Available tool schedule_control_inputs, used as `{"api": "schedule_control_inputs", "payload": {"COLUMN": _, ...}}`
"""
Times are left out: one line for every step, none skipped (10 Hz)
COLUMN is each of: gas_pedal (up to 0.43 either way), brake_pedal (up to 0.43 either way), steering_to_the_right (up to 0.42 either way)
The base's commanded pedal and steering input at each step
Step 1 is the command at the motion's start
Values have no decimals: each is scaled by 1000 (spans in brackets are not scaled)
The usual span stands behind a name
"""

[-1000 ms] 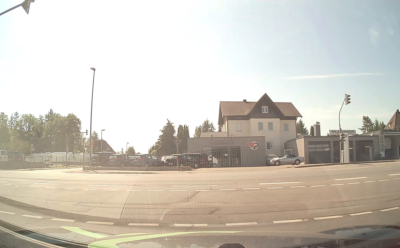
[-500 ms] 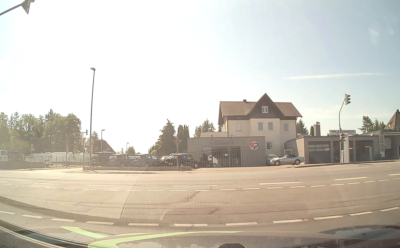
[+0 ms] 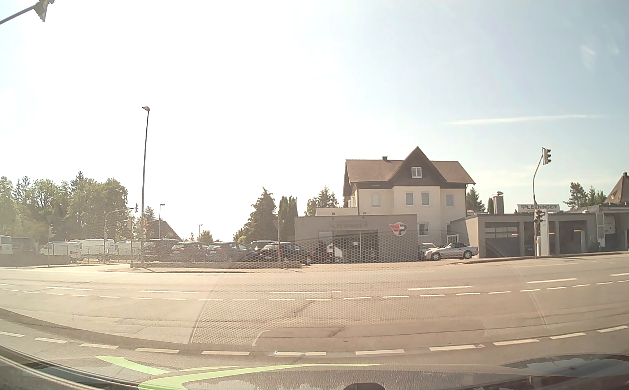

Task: Follow the waypoints while adhering to traffic rules and regulations

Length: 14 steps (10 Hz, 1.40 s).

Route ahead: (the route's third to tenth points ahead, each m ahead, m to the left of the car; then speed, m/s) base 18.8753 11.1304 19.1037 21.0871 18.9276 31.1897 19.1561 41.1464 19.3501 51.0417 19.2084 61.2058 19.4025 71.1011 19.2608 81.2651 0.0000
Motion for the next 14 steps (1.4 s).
{"api": "schedule_control_inputs", "payload": {"gas_pedal": 0, "brake_pedal": 354, "steering_to_the_right": -2}}
{"api": "schedule_control_inputs", "payload": {"gas_pedal": 0, "brake_pedal": 360, "steering_to_the_right": -2}}
{"api": "schedule_control_inputs", "payload": {"gas_pedal": 0, "brake_pedal": 354, "steering_to_the_right": -2}}
{"api": "schedule_control_inputs", "payload": {"gas_pedal": 0, "brake_pedal": 354, "steering_to_the_right": -2}}
{"api": "schedule_control_inputs", "payload": {"gas_pedal": 0, "brake_pedal": 354, "steering_to_the_right": -2}}
{"api": "schedule_control_inputs", "payload": {"gas_pedal": 0, "brake_pedal": 354, "steering_to_the_right": -2}}
{"api": "schedule_control_inputs", "payload": {"gas_pedal": 0, "brake_pedal": 354, "steering_to_the_right": -2}}
{"api": "schedule_control_inputs", "payload": {"gas_pedal": 0, "brake_pedal": 354, "steering_to_the_right": -2}}
{"api": "schedule_control_inputs", "payload": {"gas_pedal": 0, "brake_pedal": 354, "steering_to_the_right": -2}}
{"api": "schedule_control_inputs", "payload": {"gas_pedal": 0, "brake_pedal": 354, "steering_to_the_right": -2}}
{"api": "schedule_control_inputs", "payload": {"gas_pedal": 0, "brake_pedal": 354, "steering_to_the_right": -2}}
{"api": "schedule_control_inputs", "payload": {"gas_pedal": 0, "brake_pedal": 354, "steering_to_the_right": -2}}
{"api": "schedule_control_inputs", "payload": {"gas_pedal": 0, "brake_pedal": 354, "steering_to_the_right": -2}}
{"api": "schedule_control_inputs", "payload": {"gas_pedal": 0, "brake_pedal": 354, "steering_to_the_right": -2}}
